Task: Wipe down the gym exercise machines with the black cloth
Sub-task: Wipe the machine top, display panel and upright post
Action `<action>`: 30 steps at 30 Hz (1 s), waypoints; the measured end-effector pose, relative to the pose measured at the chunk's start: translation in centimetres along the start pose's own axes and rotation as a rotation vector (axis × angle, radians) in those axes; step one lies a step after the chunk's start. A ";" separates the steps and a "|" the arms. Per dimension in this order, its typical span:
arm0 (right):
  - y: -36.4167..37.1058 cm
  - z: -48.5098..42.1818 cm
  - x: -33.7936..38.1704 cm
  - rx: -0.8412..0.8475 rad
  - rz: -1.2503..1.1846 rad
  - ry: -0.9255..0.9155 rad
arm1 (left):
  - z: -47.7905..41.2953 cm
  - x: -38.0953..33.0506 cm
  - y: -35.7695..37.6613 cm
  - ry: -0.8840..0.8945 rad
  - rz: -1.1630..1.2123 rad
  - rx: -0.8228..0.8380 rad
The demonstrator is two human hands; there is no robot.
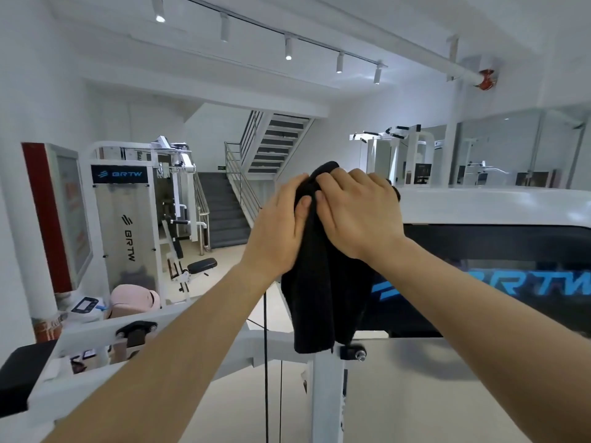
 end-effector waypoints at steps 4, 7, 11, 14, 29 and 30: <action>0.1 -0.7 1.1 0.017 0.001 -0.033 | 1.3 -0.3 -1.0 -0.029 0.006 -0.061; 0.1 -0.9 1.5 0.066 -0.007 -0.052 | 1.7 -0.1 -2.0 0.009 -0.049 -0.041; 0.4 -1.3 3.3 0.083 0.009 -0.129 | 2.0 2.2 -4.4 -0.034 -0.187 -0.119; 1.2 -0.7 5.6 0.044 0.036 -0.134 | 2.8 3.4 -5.0 -0.070 -0.226 -0.150; 6.5 7.1 11.9 0.407 0.191 0.120 | 9.3 6.2 -0.4 -0.167 -0.104 0.227; 6.6 7.7 12.3 0.427 0.171 0.132 | 9.7 6.4 -0.4 -0.168 -0.117 0.224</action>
Point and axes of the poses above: each hand's wrist, its own z-axis away from the middle knuckle, its own y-axis out of the palm, x = y × z, the point moved 3 cm from there along -z, towards the middle knuckle, and after that the axes turned 8 degrees about x, right-handed, at the moved point
